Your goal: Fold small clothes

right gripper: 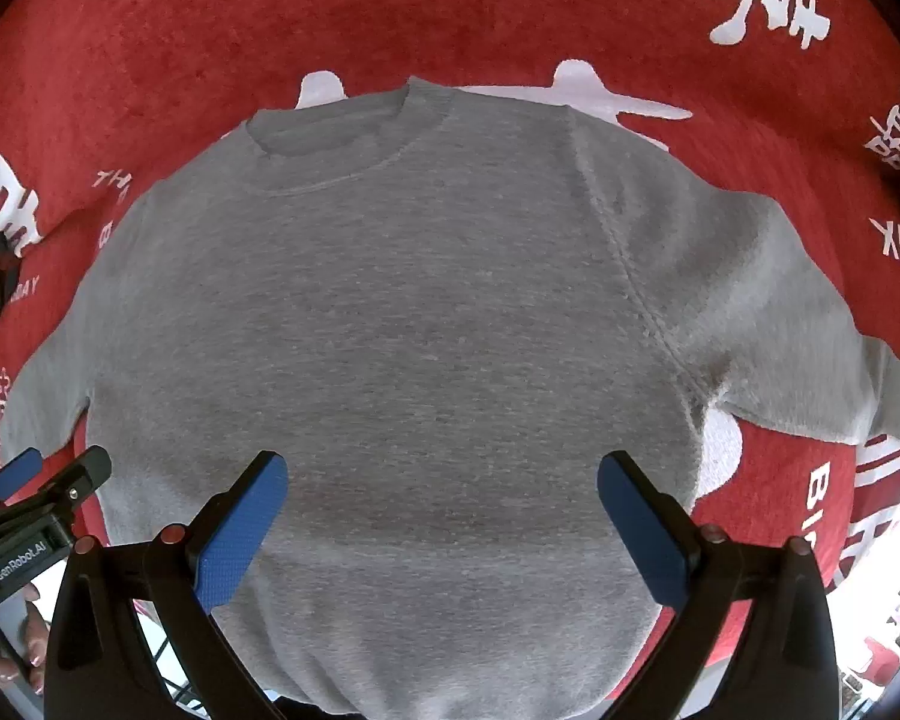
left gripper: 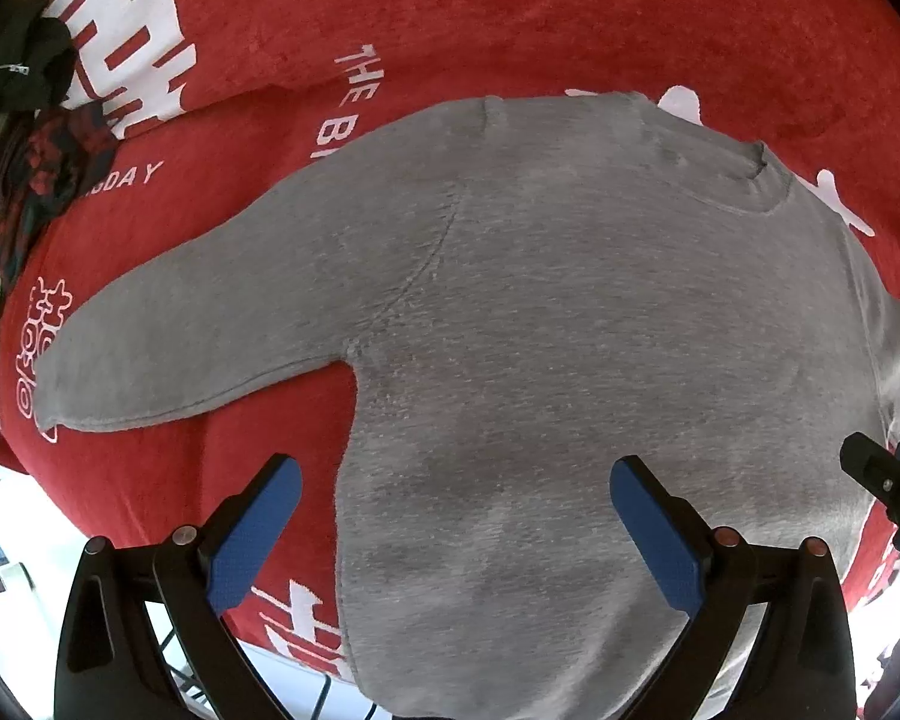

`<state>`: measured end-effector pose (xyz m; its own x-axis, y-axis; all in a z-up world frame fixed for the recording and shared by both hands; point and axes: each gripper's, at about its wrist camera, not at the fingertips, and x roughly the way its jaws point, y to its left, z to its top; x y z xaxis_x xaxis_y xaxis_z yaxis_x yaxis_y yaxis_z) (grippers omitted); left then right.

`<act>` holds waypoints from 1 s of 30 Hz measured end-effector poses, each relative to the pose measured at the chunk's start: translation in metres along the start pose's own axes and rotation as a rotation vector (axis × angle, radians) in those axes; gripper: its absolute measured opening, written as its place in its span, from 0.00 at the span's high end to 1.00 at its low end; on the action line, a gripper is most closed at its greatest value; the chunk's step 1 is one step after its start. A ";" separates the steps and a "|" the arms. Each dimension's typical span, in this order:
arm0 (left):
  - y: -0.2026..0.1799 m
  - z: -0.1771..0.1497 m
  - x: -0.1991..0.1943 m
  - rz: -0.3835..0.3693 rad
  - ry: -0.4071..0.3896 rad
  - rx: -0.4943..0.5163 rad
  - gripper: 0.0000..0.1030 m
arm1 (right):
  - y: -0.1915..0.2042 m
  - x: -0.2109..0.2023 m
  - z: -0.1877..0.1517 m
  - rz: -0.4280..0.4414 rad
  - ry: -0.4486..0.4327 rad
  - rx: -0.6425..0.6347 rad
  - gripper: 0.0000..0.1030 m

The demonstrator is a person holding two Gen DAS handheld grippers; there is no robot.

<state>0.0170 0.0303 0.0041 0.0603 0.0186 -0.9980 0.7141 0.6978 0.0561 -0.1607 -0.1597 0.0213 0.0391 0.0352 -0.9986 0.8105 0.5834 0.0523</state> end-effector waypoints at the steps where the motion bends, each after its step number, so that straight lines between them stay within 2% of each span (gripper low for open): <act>1: 0.001 0.000 0.000 0.000 0.001 -0.002 0.00 | 0.001 0.000 0.000 0.001 0.001 -0.002 0.00; 11: 0.015 -0.001 0.002 0.000 -0.012 -0.035 0.00 | 0.013 0.000 0.001 0.001 0.002 -0.020 0.00; 17: 0.039 -0.004 0.009 -0.047 -0.020 -0.095 0.00 | 0.029 0.000 -0.001 0.031 0.009 -0.032 0.00; 23: 0.097 -0.011 0.023 -0.167 -0.038 -0.266 0.00 | 0.061 -0.001 -0.005 0.070 0.015 -0.088 0.00; 26: 0.144 -0.020 0.041 -0.277 -0.072 -0.408 0.00 | 0.080 0.002 -0.010 0.087 0.024 -0.123 0.00; 30: 0.191 -0.034 0.069 -0.356 -0.087 -0.557 0.00 | 0.105 0.010 -0.018 0.101 0.046 -0.166 0.00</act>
<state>0.1339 0.1896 -0.0546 -0.0396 -0.3231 -0.9455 0.2348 0.9168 -0.3231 -0.0862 -0.0835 0.0172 0.0860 0.1351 -0.9871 0.6961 0.7007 0.1566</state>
